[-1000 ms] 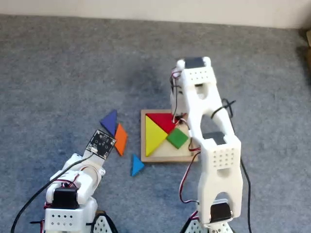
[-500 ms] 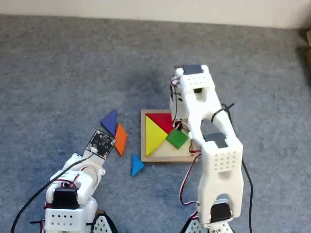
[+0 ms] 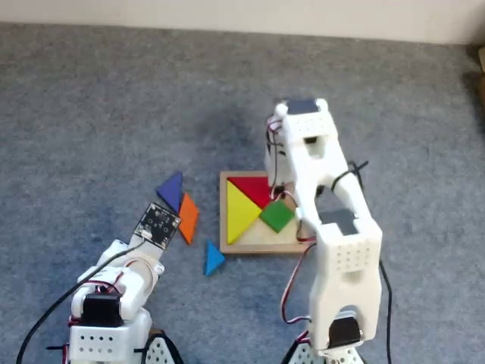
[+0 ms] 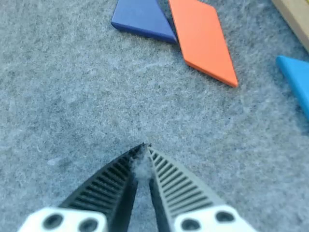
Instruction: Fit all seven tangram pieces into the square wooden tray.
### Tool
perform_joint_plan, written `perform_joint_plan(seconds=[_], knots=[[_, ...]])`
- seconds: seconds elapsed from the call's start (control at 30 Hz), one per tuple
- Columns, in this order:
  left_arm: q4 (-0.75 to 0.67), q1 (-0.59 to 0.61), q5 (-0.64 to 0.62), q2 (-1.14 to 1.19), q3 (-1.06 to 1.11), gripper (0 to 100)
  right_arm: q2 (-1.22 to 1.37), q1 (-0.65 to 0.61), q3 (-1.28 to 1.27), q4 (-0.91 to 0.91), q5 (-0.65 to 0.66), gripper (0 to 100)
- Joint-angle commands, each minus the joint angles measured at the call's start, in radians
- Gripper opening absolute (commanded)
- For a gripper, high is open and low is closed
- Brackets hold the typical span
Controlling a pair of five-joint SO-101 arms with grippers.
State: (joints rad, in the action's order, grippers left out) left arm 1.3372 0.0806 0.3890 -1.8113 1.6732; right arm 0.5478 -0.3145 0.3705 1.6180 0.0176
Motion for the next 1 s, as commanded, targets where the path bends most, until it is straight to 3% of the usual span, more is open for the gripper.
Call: perform_joint_plan(seconds=[0.0, 0.17, 0.5, 0.97], knots=[[0.003, 0.007, 0.008, -0.022, 0.022, 1, -0.156, -0.007, -0.010, 0.015, 0.048, 17.3], [0.003, 0.007, 0.008, -0.022, 0.022, 1, -0.239, -0.030, -0.159, 0.002, 0.127, 4.7], [0.003, 0.007, 0.008, -0.022, 0.022, 1, -0.237, -0.087, -0.394, -0.191, 0.152, 4.7], [0.003, 0.007, 0.008, -0.022, 0.022, 1, -0.236, 0.021, -0.440, -0.366, 0.152, 4.7]])
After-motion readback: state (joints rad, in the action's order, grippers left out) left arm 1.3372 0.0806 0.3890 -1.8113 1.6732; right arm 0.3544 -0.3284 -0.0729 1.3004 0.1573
